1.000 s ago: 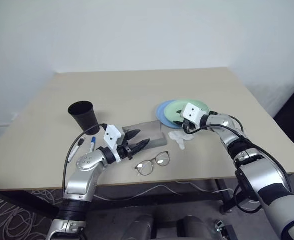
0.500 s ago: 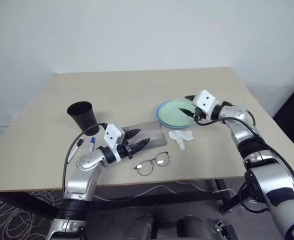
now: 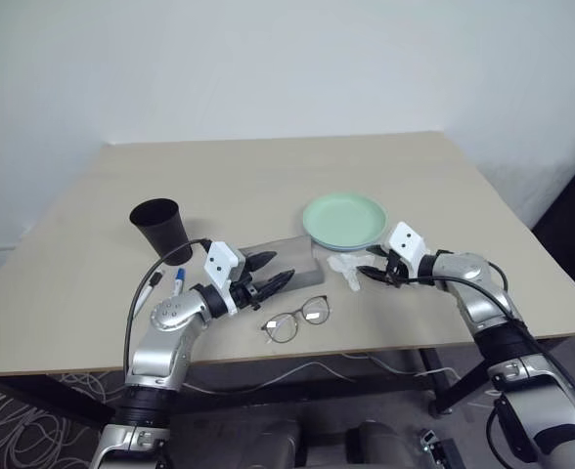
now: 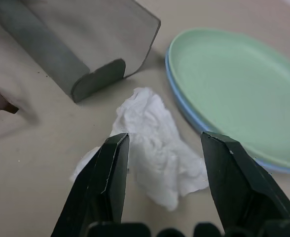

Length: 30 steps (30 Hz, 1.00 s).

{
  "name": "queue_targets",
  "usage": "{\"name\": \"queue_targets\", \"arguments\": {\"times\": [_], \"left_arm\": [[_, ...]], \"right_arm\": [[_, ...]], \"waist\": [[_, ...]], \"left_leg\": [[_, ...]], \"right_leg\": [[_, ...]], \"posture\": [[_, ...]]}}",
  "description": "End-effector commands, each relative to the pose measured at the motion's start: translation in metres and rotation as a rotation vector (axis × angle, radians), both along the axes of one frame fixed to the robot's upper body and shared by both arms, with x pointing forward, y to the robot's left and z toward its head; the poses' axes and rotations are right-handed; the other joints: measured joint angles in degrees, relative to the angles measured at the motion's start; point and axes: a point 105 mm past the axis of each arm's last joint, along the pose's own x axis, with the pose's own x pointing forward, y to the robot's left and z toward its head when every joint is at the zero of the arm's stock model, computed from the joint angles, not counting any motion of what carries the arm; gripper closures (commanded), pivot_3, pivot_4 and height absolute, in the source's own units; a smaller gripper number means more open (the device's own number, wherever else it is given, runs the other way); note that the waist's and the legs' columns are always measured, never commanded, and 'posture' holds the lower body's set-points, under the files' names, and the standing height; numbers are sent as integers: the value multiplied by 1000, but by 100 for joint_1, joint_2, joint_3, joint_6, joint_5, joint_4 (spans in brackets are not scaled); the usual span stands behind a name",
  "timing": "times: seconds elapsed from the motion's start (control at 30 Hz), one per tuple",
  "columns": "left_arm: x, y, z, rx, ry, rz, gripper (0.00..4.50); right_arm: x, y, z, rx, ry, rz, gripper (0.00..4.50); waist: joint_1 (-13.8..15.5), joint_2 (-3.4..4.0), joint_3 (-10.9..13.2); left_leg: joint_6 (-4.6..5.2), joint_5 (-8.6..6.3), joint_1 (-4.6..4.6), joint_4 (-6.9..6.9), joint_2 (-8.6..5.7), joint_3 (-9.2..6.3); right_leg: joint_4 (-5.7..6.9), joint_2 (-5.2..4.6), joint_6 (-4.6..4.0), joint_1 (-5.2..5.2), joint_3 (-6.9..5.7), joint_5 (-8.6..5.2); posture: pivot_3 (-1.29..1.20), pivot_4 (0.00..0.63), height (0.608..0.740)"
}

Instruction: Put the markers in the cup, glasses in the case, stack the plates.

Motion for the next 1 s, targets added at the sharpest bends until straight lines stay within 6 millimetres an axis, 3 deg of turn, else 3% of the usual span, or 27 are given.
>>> {"name": "queue_targets", "arguments": {"times": [0.03,0.2,0.23,0.3,0.5,0.67,0.8,0.9,1.0], "left_arm": [[4,-2,14,-4,-56,-11,1609],[5,-1,16,-3,-61,-6,1609],[5,-1,16,-2,-62,-4,1609],[5,0,16,-1,-62,-1,1609],[5,2,15,-1,-61,8,1609],[4,2,15,-1,-61,11,1609],[4,3,15,-1,-60,11,1609],[4,3,15,-2,-57,6,1609],[4,2,15,-3,-55,0,1609]], "right_arm": [[10,1,4,16,15,-60,2020],[16,-1,-7,-14,49,-107,2020],[17,-1,-7,-11,54,-114,2184],[17,0,-4,-1,53,-109,2547],[12,4,8,19,25,-44,4474],[8,5,20,22,-12,9,4474],[7,8,53,57,-95,66,4474],[23,4,71,42,-168,7,4474],[42,1,76,18,-196,-72,4474]], "waist": [[3,0,0],[17,0,0],[16,0,0],[16,0,0],[14,0,0],[17,0,0],[16,0,0],[-6,0,1],[-11,0,1]], "left_leg": [[0,0,-1,0,-1,0],[0,0,-2,0,-2,3],[0,0,-2,0,-2,3],[0,0,-2,0,-2,4],[0,0,-2,0,-1,2],[0,0,-2,1,-1,2],[0,0,-5,2,-1,2],[0,0,-5,2,-1,2],[0,0,-4,1,0,2]], "right_leg": [[-2,0,0,0,-1,0],[-9,2,1,-1,-2,0],[-9,3,1,-1,-2,0],[-9,4,2,-1,-2,0],[-8,4,1,0,-2,0],[-8,4,1,0,-2,0],[-9,2,2,-1,-2,0],[-8,0,2,-2,-2,0],[-6,-2,1,-2,-4,0]], "posture": [[0,0,737],[0,0,737],[0,0,737],[0,0,737],[0,0,737],[0,0,737],[0,0,737],[0,0,737],[0,0,737]]}}
